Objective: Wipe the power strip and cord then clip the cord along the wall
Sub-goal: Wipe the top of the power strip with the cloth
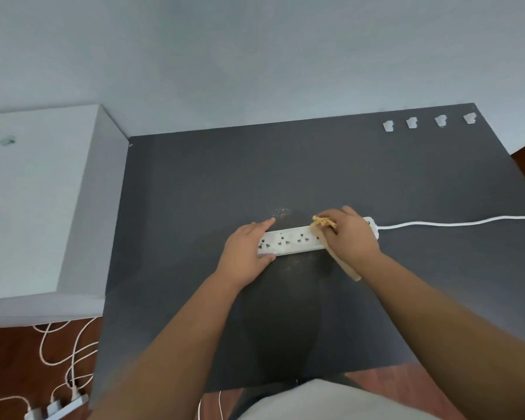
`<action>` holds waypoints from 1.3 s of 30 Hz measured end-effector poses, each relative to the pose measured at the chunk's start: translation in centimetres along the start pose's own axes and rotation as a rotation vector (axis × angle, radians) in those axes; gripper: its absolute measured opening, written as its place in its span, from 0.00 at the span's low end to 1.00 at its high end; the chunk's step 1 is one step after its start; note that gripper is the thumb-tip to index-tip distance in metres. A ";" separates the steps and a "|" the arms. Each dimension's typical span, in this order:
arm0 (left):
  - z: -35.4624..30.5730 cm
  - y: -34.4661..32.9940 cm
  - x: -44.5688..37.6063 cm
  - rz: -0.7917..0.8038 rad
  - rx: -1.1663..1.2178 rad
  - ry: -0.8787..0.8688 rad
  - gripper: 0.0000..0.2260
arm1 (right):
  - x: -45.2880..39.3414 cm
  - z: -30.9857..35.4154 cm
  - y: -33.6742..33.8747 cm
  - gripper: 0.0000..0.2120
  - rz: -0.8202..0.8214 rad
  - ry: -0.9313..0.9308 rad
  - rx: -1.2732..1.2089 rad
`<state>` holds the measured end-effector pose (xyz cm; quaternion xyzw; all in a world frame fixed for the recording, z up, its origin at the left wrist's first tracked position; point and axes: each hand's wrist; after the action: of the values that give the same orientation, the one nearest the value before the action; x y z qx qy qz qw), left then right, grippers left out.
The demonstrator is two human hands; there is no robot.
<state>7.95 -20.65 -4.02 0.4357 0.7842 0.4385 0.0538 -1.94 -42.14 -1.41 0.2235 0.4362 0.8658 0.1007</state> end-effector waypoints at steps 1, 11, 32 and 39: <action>-0.4 -0.2 -0.4 0.008 -0.034 -0.019 0.34 | 0.0 -0.6 0.2 0.10 -0.027 -0.041 -0.003; -4.2 -2.5 -3.0 0.072 -0.146 -0.094 0.31 | 0.8 -3.0 1.6 0.11 0.073 -0.039 -0.002; -7.2 -3.8 -5.1 0.076 -0.099 -0.058 0.30 | 0.4 -6.5 3.4 0.10 0.166 0.183 -0.031; -7.2 -3.9 -5.1 0.066 -0.047 -0.022 0.29 | 0.8 -6.7 3.3 0.10 0.182 0.203 0.011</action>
<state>5.22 -29.87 -4.07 0.4647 0.7582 0.4536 0.0582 -5.80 -48.58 -2.06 0.1740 0.4268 0.8871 -0.0244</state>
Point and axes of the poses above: each hand's wrist, its own x-axis away from the middle knuckle, its own y-axis out of the back of the hand, z = x × y, and after that the axes turned 10 degrees about z, right-handed
